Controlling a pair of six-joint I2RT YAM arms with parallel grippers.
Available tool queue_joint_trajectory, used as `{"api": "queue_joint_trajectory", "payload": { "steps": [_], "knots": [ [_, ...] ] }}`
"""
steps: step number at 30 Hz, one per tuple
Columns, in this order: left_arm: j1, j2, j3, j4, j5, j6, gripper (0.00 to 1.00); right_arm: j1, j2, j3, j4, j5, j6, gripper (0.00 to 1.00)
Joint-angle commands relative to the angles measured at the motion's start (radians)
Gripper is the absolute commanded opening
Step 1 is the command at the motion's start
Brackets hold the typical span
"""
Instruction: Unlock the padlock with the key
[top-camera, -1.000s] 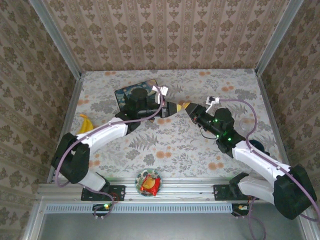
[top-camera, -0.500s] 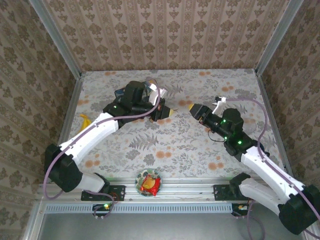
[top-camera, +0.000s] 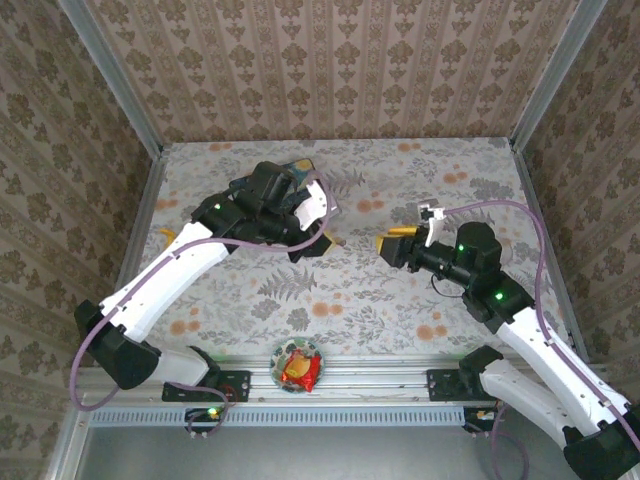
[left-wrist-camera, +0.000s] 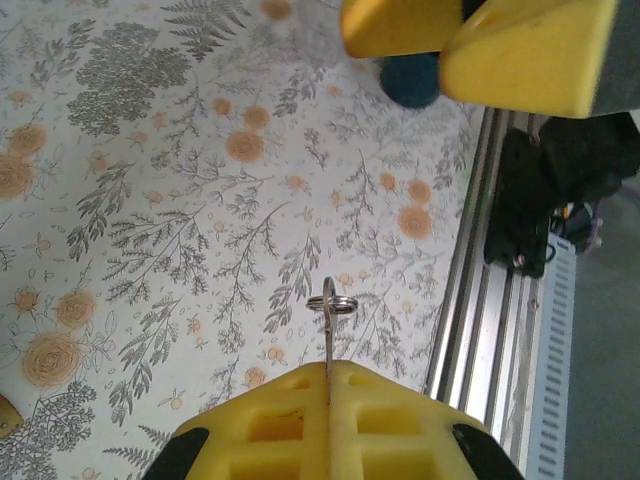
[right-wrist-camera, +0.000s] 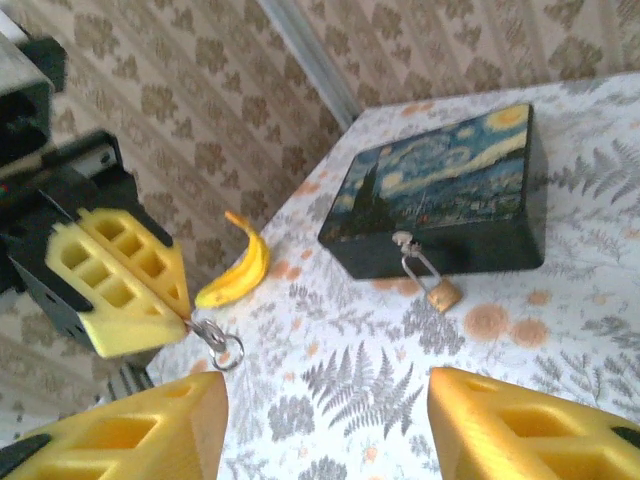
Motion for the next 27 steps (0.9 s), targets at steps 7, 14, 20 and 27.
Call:
{"api": "queue_joint_trajectory", "payload": {
  "steps": [7, 14, 20, 27],
  "knots": [
    [-0.007, 0.029, 0.052, -0.109, 0.027, 0.170, 0.00, 0.002, 0.045, 0.040, 0.036, -0.209, -0.102, 0.55],
    [-0.010, 0.062, 0.074, -0.127, 0.064, 0.186, 0.00, 0.051, 0.171, 0.118, 0.020, -0.318, -0.133, 0.33],
    [-0.010, 0.062, 0.074, -0.126, 0.102, 0.193, 0.00, 0.111, 0.242, 0.180, -0.032, -0.320, -0.210, 0.35],
    [-0.010, 0.056, 0.068, -0.123, 0.129, 0.198, 0.00, 0.119, 0.298, 0.192, -0.029, -0.335, -0.220, 0.35]
  ]
}}
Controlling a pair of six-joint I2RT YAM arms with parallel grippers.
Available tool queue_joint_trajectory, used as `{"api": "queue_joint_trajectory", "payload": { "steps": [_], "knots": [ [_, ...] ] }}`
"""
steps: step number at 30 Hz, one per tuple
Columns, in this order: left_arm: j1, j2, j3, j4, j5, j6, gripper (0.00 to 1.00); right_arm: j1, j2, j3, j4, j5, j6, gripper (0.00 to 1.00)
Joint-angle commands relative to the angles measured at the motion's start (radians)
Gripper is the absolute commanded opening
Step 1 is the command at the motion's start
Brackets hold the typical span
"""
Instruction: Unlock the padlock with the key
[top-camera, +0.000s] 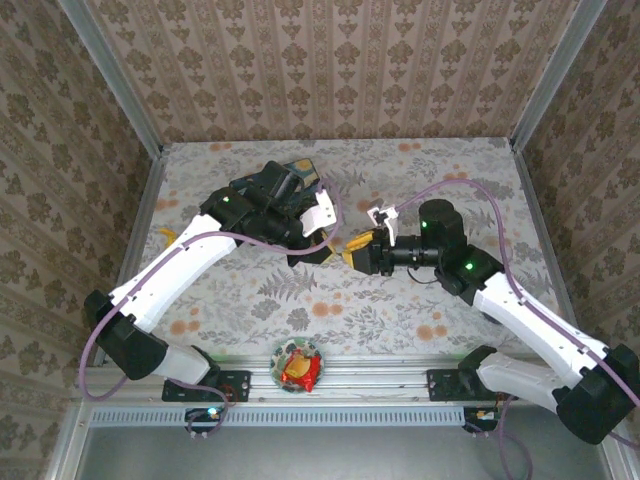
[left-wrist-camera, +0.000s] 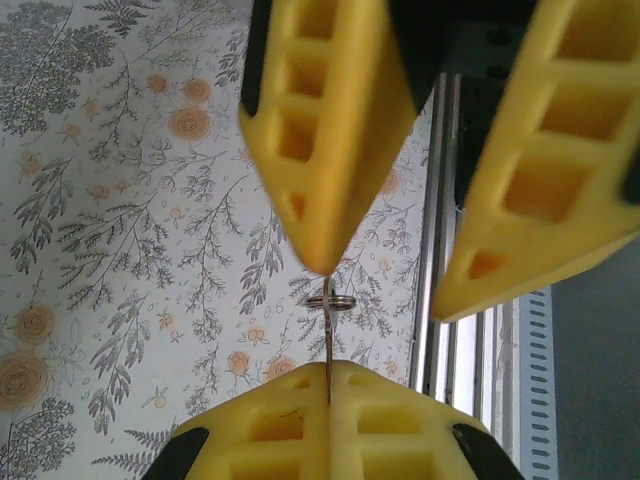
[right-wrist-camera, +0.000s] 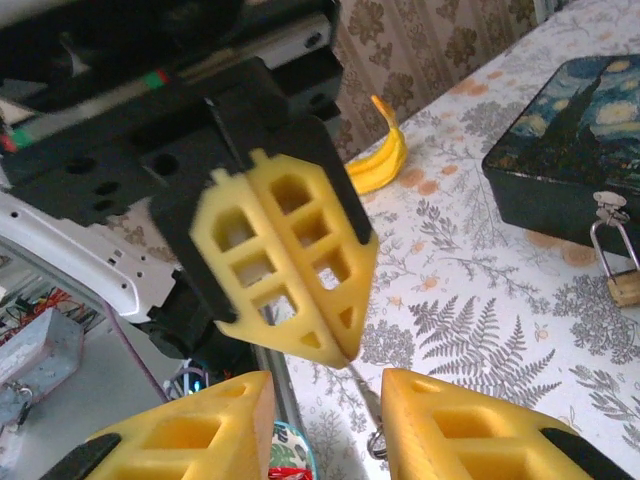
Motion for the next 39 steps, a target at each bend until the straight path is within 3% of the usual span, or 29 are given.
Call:
{"api": "queue_joint_trajectory", "payload": {
  "steps": [1, 26, 33, 39],
  "knots": [
    [-0.008, -0.008, 0.025, -0.017, 0.046, 0.032, 0.00, 0.008, 0.018, 0.032, -0.015, -0.043, -0.029, 0.35],
    [0.015, -0.037, 0.001, 0.025, 0.066, -0.001, 0.00, 0.011, 0.019, 0.016, -0.040, -0.047, -0.053, 0.26],
    [0.028, -0.042, -0.003, 0.027, 0.072, -0.006, 0.00, 0.009, 0.022, 0.013, -0.040, -0.057, -0.060, 0.18],
    [0.033, -0.043, -0.006, 0.031, 0.078, -0.014, 0.00, 0.009, 0.023, 0.014, -0.030, -0.075, -0.059, 0.04]
  ]
}}
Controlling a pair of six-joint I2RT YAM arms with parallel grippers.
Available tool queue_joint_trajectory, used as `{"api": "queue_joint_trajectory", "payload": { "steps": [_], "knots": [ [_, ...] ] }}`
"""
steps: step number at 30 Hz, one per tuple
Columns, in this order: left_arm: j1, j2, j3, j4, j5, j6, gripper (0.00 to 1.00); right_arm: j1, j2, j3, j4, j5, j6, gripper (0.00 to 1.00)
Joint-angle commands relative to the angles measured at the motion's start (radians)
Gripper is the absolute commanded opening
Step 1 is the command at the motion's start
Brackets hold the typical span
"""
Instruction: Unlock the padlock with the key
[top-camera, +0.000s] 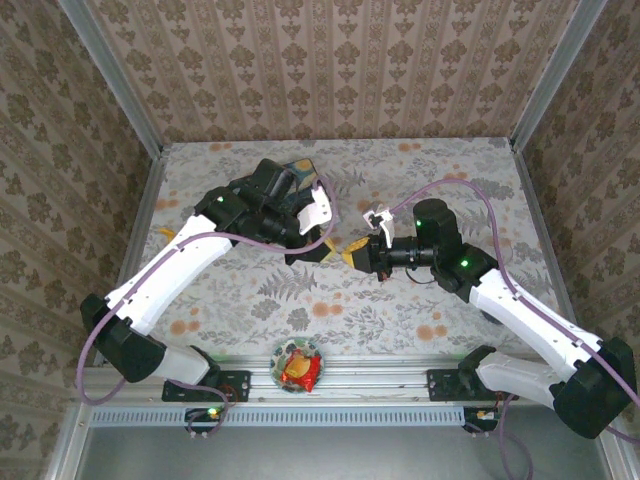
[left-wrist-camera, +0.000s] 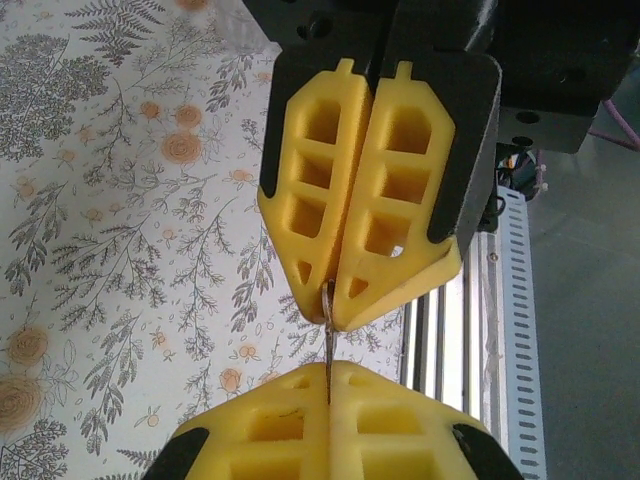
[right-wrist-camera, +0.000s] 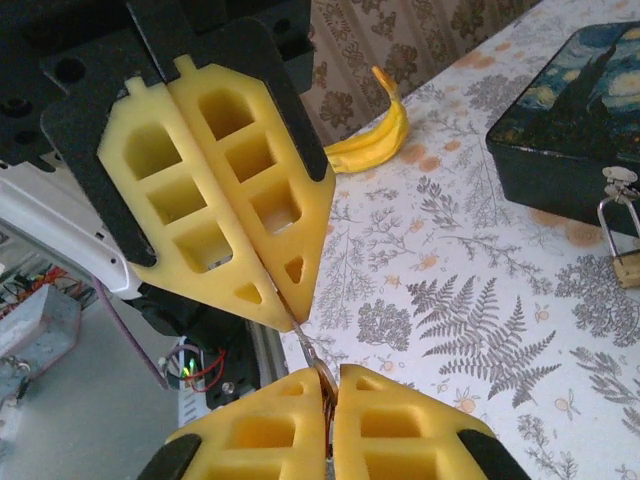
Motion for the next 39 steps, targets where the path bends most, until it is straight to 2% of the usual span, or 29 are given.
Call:
{"api": "queue_joint_trajectory", "payload": {
  "steps": [1, 4, 6, 8, 11, 13, 14, 17, 20, 22, 25, 30, 33, 39],
  "knots": [
    [0.013, -0.026, -0.006, 0.027, 0.030, -0.021, 0.00, 0.006, -0.003, 0.013, 0.000, -0.054, -0.009, 0.02],
    [0.034, -0.029, -0.012, 0.062, 0.033, -0.071, 0.01, 0.005, -0.006, 0.012, 0.006, -0.052, -0.005, 0.00],
    [0.052, -0.034, -0.017, 0.096, 0.037, -0.123, 0.19, 0.005, -0.008, 0.009, 0.007, -0.040, 0.000, 0.00],
    [0.072, -0.045, -0.024, 0.140, 0.040, -0.194, 0.52, 0.004, -0.012, 0.004, 0.006, -0.011, 0.008, 0.00],
    [0.103, -0.075, -0.046, 0.236, 0.019, -0.326, 0.76, 0.003, -0.024, -0.004, -0.010, 0.070, 0.027, 0.00],
    [0.126, -0.105, -0.075, 0.322, -0.039, -0.440, 0.94, 0.003, -0.038, -0.012, -0.020, 0.130, 0.047, 0.00],
    [0.140, -0.118, -0.093, 0.364, -0.093, -0.504, 1.00, 0.003, -0.047, -0.018, -0.024, 0.165, 0.061, 0.00],
    [0.190, -0.145, -0.148, 0.446, -0.204, -0.675, 1.00, 0.004, -0.080, -0.036, -0.037, 0.283, 0.111, 0.00],
    [0.207, -0.166, -0.221, 0.495, -0.321, -0.785, 1.00, 0.005, -0.107, -0.048, -0.080, 0.400, 0.155, 0.00],
    [0.199, -0.188, -0.302, 0.563, -0.403, -0.846, 1.00, 0.004, -0.117, -0.047, -0.125, 0.482, 0.184, 0.00],
    [0.168, -0.216, -0.433, 0.625, -0.587, -0.955, 1.00, 0.003, -0.112, -0.037, -0.197, 0.569, 0.221, 0.00],
    [0.098, -0.212, -0.565, 0.641, -0.887, -1.116, 1.00, 0.003, -0.075, -0.030, -0.253, 0.617, 0.270, 0.00],
    [0.074, -0.167, -0.601, 0.652, -0.962, -1.196, 1.00, 0.003, -0.059, -0.045, -0.239, 0.629, 0.301, 0.00],
    [0.061, -0.026, -0.624, 0.746, -0.945, -1.273, 0.98, -0.010, -0.037, -0.041, -0.272, 0.660, 0.378, 0.00]
  ]
}}
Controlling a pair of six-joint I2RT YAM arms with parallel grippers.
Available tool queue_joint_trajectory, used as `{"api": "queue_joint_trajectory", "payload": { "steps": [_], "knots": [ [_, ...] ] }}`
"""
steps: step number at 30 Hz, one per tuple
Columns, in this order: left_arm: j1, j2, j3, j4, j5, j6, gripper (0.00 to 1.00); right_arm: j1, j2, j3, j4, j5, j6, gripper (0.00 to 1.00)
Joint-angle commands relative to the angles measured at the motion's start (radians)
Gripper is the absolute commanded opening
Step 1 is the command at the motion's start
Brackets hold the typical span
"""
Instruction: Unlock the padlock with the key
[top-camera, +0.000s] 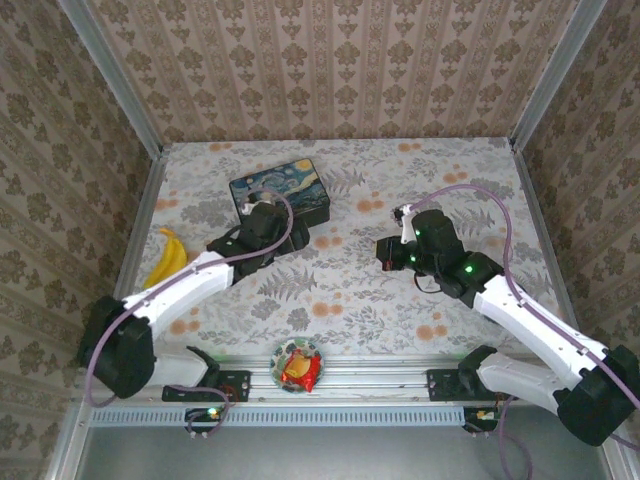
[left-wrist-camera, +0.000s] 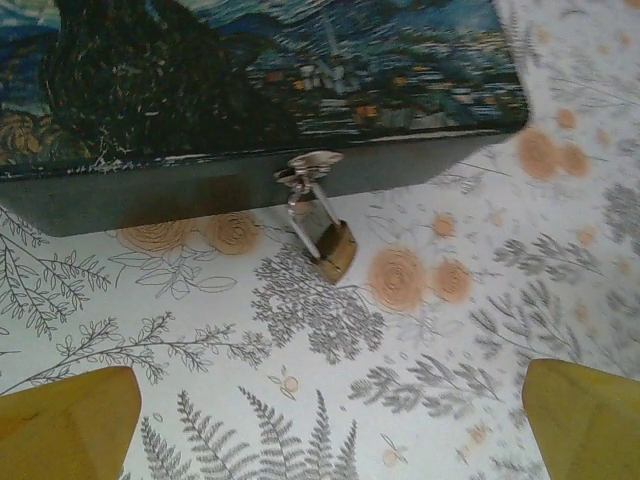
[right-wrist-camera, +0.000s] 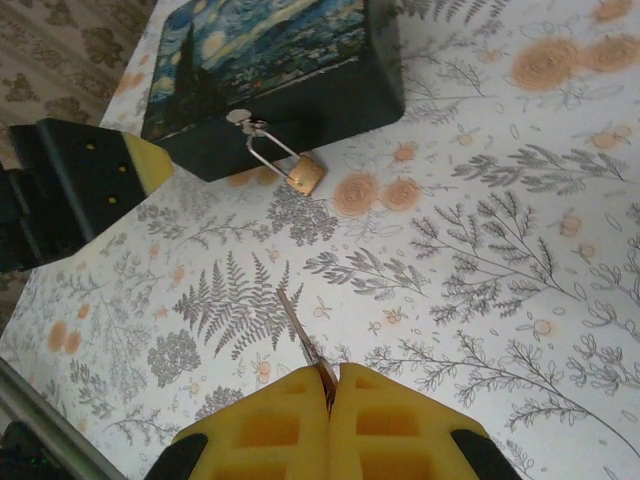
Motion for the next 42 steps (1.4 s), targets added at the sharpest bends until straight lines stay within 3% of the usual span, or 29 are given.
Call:
{"api": "queue_joint_trajectory", "payload": {
  "steps": [1, 11, 23, 31, 42],
  "knots": [
    [-0.013, 0.076, 0.001, 0.079, -0.050, -0.080, 0.98, -0.013, 0.009, -0.003, -0.042, 0.036, 0.067, 0.00],
    [-0.019, 0.295, 0.124, 0.152, -0.090, -0.073, 0.90, -0.068, 0.060, 0.012, -0.052, -0.083, 0.110, 0.00],
    [-0.004, 0.488, 0.273, 0.107, -0.154, -0.057, 0.86, -0.121, 0.086, 0.014, -0.048, -0.150, 0.126, 0.00],
    [0.000, 0.552, 0.330, 0.001, -0.233, -0.046, 0.84, -0.130, 0.091, 0.006, -0.030, -0.161, 0.126, 0.00],
    [0.015, 0.544, 0.309, -0.106, -0.262, -0.044, 0.81, -0.136, 0.129, 0.011, 0.006, -0.185, 0.112, 0.00]
  ]
}}
